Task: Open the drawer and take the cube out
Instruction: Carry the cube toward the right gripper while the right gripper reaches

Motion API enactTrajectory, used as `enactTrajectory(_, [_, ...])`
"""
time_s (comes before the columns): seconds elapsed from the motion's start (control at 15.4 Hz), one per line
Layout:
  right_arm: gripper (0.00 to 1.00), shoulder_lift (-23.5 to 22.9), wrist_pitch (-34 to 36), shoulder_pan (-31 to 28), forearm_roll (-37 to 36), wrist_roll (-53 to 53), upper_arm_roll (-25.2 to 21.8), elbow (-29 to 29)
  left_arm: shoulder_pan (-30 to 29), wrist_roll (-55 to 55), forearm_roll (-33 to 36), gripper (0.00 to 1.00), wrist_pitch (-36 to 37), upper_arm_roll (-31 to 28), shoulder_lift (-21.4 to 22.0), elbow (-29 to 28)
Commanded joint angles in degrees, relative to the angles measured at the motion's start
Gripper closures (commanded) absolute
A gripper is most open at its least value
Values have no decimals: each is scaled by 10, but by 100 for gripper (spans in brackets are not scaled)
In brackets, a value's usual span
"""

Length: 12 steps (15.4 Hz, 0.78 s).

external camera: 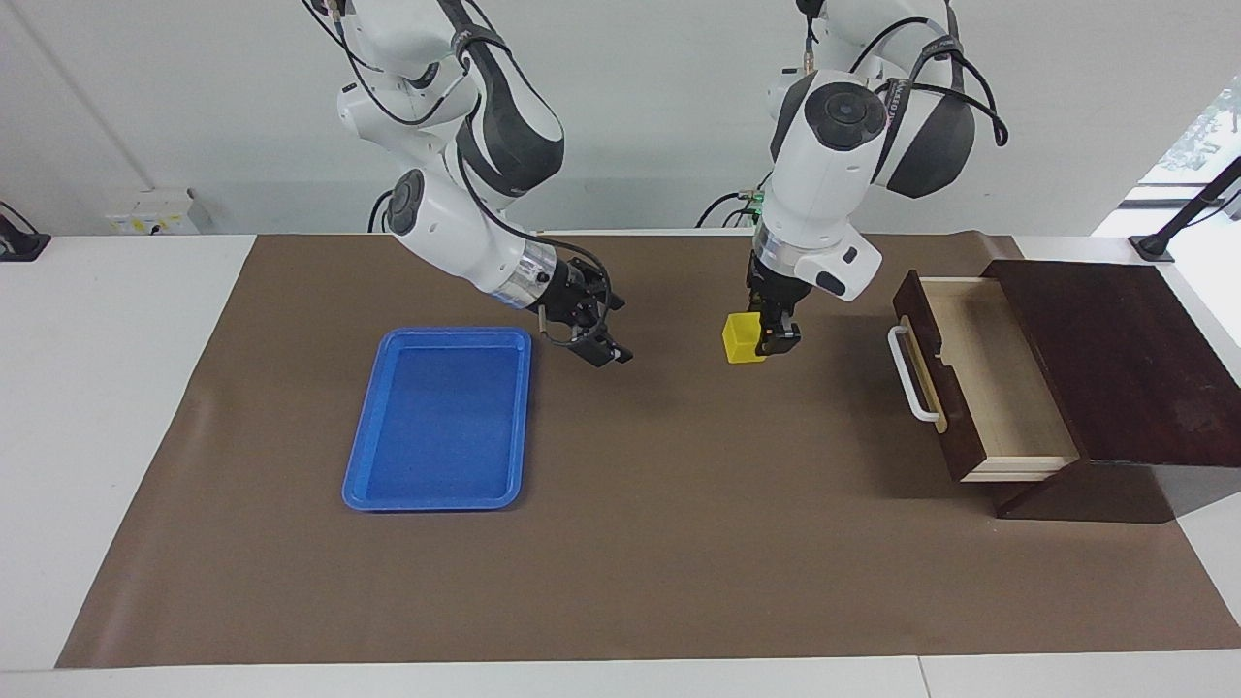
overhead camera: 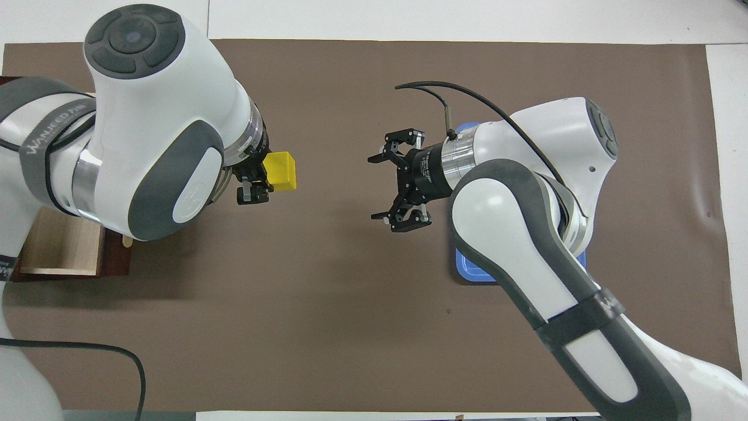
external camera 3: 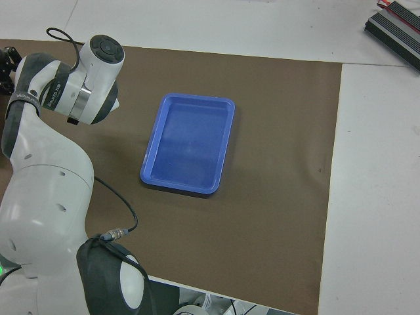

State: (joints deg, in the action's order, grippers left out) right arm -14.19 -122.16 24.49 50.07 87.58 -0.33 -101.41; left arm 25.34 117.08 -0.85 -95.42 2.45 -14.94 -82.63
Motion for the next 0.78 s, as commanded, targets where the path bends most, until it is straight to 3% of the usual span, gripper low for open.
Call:
enactTrajectory(0.0, [0, -46, -30, 30, 11, 31, -1, 45, 10, 6, -7, 100, 4, -8, -9, 19])
enactTrajectory(0.19, [0, -82, -54, 63, 2, 58, -2, 84, 11, 6, -8, 100, -4, -8, -8, 18])
enactTrajectory(0.71, [0, -91, -55, 85, -23, 64, -1, 112, 20, 6, -8, 100, -5, -9, -11, 18])
